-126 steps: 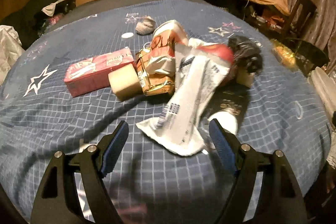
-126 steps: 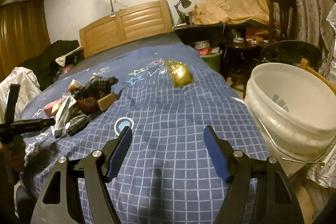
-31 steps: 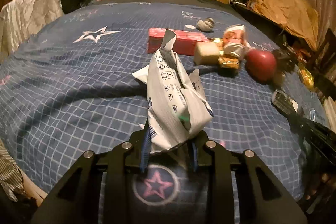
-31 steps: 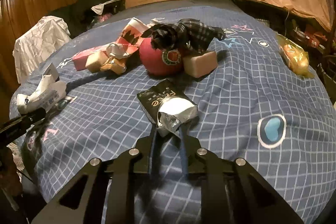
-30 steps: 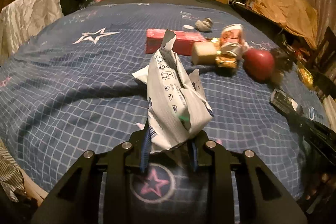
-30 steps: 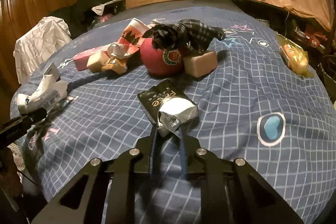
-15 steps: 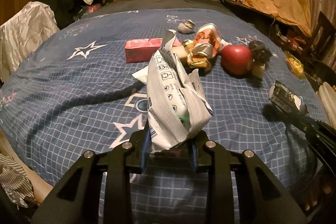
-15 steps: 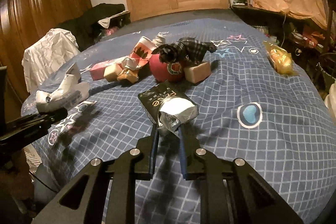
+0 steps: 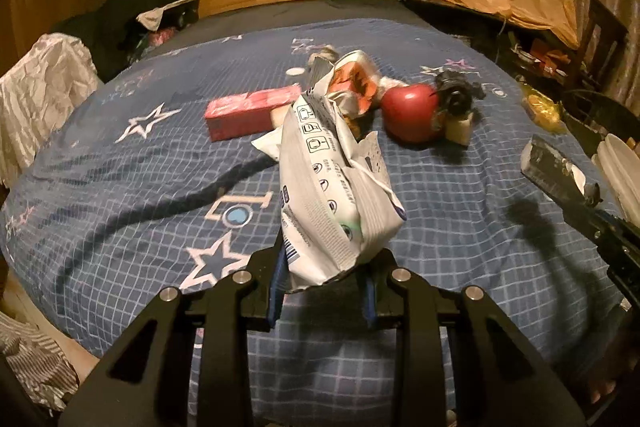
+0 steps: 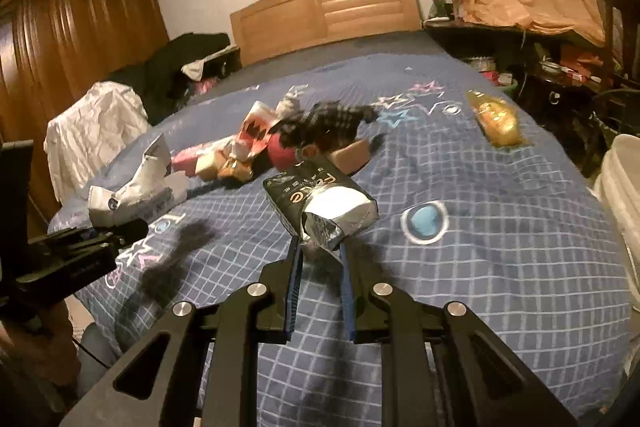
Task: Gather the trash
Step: 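Carry the wrapper and packet over the white bucket with both tools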
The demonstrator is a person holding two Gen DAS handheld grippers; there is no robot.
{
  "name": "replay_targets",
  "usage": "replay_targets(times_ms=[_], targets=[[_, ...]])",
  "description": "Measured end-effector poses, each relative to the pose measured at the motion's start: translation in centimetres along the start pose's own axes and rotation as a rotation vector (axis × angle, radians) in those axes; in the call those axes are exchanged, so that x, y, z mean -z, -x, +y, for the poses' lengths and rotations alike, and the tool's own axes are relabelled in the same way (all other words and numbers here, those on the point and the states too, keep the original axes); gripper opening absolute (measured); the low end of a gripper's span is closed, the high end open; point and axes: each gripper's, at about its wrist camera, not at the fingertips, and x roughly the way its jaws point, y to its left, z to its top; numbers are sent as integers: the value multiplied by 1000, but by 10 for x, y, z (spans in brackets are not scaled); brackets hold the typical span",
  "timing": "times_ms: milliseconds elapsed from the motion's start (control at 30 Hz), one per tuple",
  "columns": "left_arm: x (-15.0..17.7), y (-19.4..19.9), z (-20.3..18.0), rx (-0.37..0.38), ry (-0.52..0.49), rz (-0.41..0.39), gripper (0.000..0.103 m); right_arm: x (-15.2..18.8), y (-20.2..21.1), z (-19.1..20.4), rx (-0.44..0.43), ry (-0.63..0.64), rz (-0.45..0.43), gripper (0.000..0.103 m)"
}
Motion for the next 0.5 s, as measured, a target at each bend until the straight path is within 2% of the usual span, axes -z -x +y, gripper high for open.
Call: replay_targets(times_ms=[300,500], targets=[[-14,9,-46,25,-82,-26,28,-4,39,-39,22,-86,-72,19],[-31,15,-93,69,-151,-53,28,-12,76,-84,82,-148,-144,19]])
